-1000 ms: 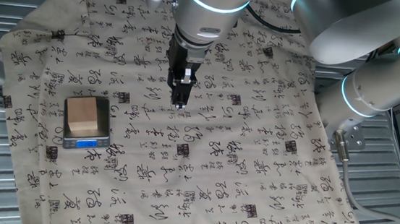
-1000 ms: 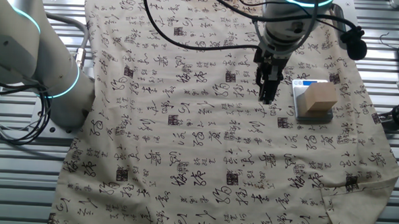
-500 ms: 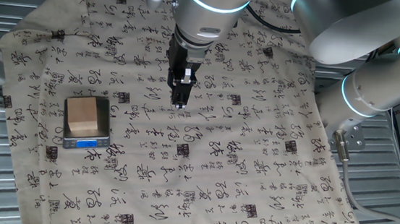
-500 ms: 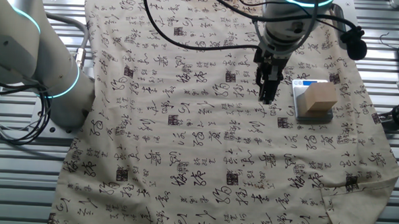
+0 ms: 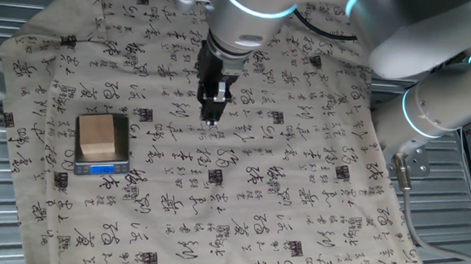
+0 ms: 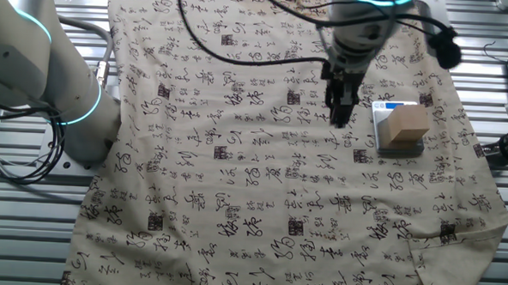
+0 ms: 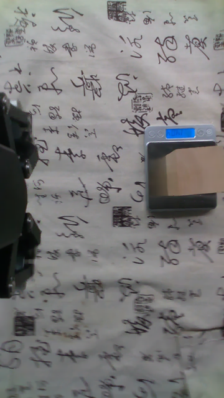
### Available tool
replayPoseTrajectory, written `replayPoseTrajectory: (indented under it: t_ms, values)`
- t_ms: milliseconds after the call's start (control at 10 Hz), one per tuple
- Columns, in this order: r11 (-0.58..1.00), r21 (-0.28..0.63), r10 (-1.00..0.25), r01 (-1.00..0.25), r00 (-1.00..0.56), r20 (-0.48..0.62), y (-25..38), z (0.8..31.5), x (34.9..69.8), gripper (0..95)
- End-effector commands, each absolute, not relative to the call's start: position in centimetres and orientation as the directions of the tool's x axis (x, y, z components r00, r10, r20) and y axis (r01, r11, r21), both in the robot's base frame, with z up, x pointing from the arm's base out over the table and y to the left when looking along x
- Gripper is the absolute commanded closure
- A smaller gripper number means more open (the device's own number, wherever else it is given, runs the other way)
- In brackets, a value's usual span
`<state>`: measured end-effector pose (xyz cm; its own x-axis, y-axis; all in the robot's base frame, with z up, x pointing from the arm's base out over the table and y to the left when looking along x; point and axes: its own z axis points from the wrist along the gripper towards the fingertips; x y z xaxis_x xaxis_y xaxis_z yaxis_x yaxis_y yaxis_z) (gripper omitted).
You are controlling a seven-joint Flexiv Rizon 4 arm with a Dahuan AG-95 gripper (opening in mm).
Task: Remove the object from the scale
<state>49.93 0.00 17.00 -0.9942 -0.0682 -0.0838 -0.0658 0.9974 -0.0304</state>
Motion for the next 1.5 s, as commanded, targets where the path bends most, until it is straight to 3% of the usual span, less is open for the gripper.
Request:
replayPoseTrajectory:
  t_ms: [100, 1500]
  values:
    - [0.995, -0.044, -0.097, -0.092, -0.989, -0.115, 0.00, 17.00, 50.00, 95.0]
    - [0.995, -0.045, -0.095, -0.091, -0.988, -0.119, 0.11, 17.36, 49.85, 95.0]
